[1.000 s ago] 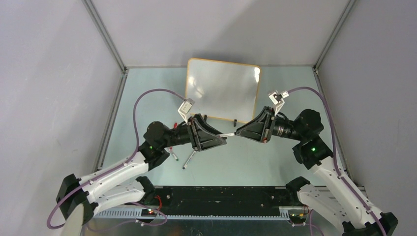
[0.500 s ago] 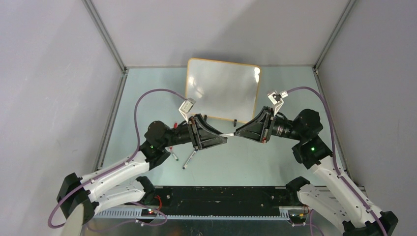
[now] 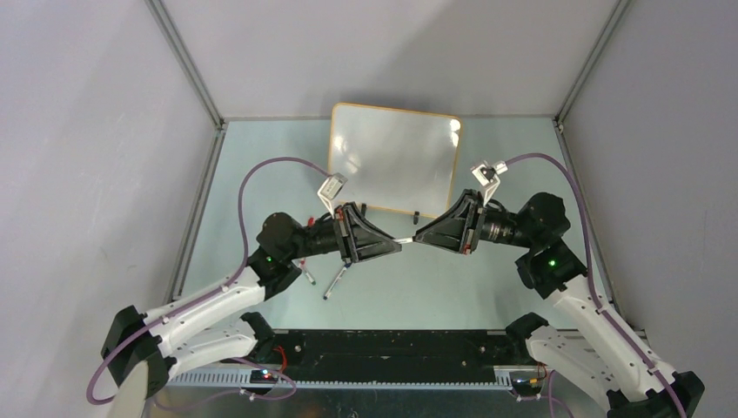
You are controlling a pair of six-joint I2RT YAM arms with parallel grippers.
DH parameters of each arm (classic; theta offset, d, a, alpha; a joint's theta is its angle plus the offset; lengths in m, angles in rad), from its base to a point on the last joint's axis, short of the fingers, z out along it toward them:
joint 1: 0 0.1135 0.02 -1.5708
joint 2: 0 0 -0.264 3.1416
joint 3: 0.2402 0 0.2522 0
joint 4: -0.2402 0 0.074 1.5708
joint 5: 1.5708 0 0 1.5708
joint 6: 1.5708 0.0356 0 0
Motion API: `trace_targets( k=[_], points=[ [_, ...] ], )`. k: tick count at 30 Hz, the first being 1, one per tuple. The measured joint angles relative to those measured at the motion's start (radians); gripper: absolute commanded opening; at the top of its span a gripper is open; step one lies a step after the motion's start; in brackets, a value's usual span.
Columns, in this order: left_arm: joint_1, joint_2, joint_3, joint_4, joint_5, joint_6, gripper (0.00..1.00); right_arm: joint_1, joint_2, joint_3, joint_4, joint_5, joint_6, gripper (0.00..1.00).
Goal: Write a sentence on the whiteboard
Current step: Open the pen cap of the whiteboard marker, then put down the pen cap at the center of the board.
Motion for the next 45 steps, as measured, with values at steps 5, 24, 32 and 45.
trace_targets(
  k=[5,24,32,45],
  points=[
    [0.004,0.002,-0.001,-0.002,0.001,-0.006,0.0,0.004,0.005,0.0,0.002,-0.003,-0.003,0.0],
    [0.237,-0.274,-0.076,-0.445,-0.137,0.183,0.0,-0.301,-0.119,-0.19,-0.303,0.081,-0.117,0.0],
    [0.24,-0.304,-0.017,-0.879,-0.515,0.371,0.0,0.228,0.181,-0.288,-0.298,0.587,-0.11,0.0],
    [0.24,-0.307,-0.131,-0.936,-0.739,0.384,0.0,0.272,0.544,-0.238,-0.154,0.84,-0.102,0.58]
  ],
)
